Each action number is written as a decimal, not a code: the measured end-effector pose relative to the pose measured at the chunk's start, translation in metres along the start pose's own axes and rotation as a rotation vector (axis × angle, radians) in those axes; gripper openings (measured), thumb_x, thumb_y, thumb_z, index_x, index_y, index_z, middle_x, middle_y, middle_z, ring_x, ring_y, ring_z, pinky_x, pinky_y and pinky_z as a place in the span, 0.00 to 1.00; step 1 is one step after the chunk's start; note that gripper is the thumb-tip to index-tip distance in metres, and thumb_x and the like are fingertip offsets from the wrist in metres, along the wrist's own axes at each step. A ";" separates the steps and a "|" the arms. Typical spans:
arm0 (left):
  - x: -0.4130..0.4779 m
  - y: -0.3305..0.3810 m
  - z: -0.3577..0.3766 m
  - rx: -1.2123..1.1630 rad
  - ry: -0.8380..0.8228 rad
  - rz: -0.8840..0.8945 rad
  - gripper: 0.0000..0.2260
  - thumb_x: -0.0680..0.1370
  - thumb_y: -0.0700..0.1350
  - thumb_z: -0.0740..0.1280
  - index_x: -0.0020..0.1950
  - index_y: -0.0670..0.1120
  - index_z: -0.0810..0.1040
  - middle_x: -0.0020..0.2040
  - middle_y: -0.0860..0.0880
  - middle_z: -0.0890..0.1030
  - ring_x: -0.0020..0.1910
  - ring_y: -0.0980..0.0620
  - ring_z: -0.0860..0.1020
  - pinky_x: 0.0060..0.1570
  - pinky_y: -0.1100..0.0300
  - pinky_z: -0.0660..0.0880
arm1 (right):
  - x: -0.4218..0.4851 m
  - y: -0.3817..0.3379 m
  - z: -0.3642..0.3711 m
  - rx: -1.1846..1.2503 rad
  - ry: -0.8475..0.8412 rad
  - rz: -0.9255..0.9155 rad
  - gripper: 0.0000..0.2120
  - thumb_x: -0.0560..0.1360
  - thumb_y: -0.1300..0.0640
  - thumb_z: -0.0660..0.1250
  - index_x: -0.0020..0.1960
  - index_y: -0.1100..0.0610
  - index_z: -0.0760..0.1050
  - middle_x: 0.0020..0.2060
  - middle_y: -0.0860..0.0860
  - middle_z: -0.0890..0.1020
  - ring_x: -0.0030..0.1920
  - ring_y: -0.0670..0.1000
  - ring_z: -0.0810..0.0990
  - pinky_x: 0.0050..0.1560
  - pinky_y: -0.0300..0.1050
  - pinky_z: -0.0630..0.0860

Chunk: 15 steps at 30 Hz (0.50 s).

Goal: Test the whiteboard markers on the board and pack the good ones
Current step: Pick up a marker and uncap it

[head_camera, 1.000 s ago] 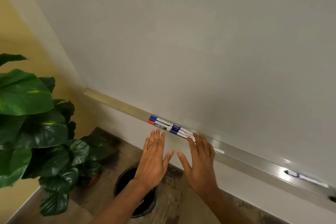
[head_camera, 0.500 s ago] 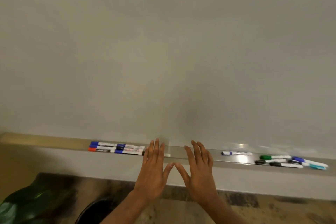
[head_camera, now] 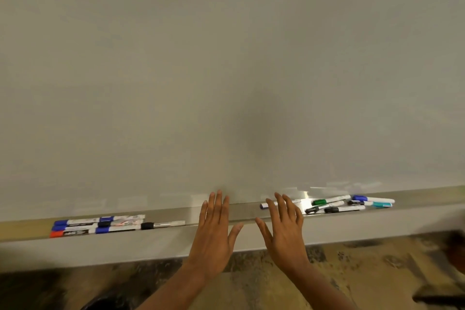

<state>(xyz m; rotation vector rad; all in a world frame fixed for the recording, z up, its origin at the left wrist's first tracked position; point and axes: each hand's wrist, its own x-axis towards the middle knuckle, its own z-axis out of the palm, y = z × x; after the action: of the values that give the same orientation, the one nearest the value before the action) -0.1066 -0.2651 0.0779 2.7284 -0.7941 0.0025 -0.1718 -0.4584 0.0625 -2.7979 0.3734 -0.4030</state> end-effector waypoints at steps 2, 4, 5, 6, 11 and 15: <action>0.007 0.007 0.007 0.025 0.002 0.001 0.33 0.85 0.65 0.45 0.84 0.47 0.49 0.84 0.45 0.49 0.82 0.50 0.40 0.78 0.52 0.41 | 0.005 0.015 0.005 0.007 -0.015 0.019 0.28 0.83 0.37 0.46 0.75 0.51 0.66 0.78 0.54 0.63 0.79 0.55 0.55 0.76 0.56 0.49; 0.014 0.014 0.012 0.032 0.007 -0.003 0.32 0.85 0.64 0.45 0.83 0.46 0.51 0.84 0.45 0.52 0.82 0.50 0.41 0.78 0.53 0.41 | 0.011 0.029 0.014 0.000 -0.033 0.029 0.25 0.83 0.40 0.47 0.74 0.51 0.66 0.77 0.53 0.64 0.78 0.55 0.56 0.76 0.55 0.50; 0.017 0.016 0.015 0.027 0.007 -0.002 0.32 0.85 0.64 0.45 0.83 0.46 0.51 0.84 0.45 0.52 0.82 0.50 0.41 0.78 0.53 0.41 | 0.014 0.036 0.018 -0.004 -0.039 0.035 0.24 0.84 0.41 0.48 0.74 0.50 0.66 0.76 0.53 0.65 0.78 0.55 0.58 0.76 0.56 0.52; 0.019 0.018 0.017 0.016 0.007 0.001 0.32 0.85 0.64 0.44 0.83 0.46 0.50 0.84 0.45 0.51 0.82 0.51 0.40 0.78 0.53 0.41 | 0.018 0.041 0.022 -0.005 -0.048 0.044 0.22 0.84 0.43 0.49 0.73 0.50 0.66 0.76 0.53 0.66 0.77 0.56 0.59 0.75 0.57 0.54; 0.030 0.025 0.028 -0.005 0.016 0.017 0.31 0.86 0.64 0.43 0.84 0.46 0.50 0.84 0.47 0.48 0.82 0.52 0.40 0.79 0.51 0.43 | 0.034 0.060 0.039 -0.087 -0.117 0.023 0.21 0.76 0.58 0.69 0.68 0.55 0.72 0.67 0.56 0.76 0.69 0.61 0.73 0.66 0.61 0.71; 0.036 0.025 0.033 -0.025 0.025 0.015 0.31 0.86 0.63 0.43 0.84 0.46 0.50 0.84 0.49 0.46 0.83 0.52 0.41 0.79 0.51 0.43 | 0.045 0.071 0.048 -0.138 -0.191 0.029 0.29 0.63 0.64 0.80 0.63 0.57 0.78 0.60 0.56 0.82 0.61 0.62 0.79 0.59 0.60 0.76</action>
<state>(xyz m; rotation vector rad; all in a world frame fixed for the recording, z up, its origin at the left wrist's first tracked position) -0.0914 -0.3135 0.0566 2.6937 -0.8017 0.0295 -0.1299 -0.5258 0.0060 -2.9281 0.4116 -0.1048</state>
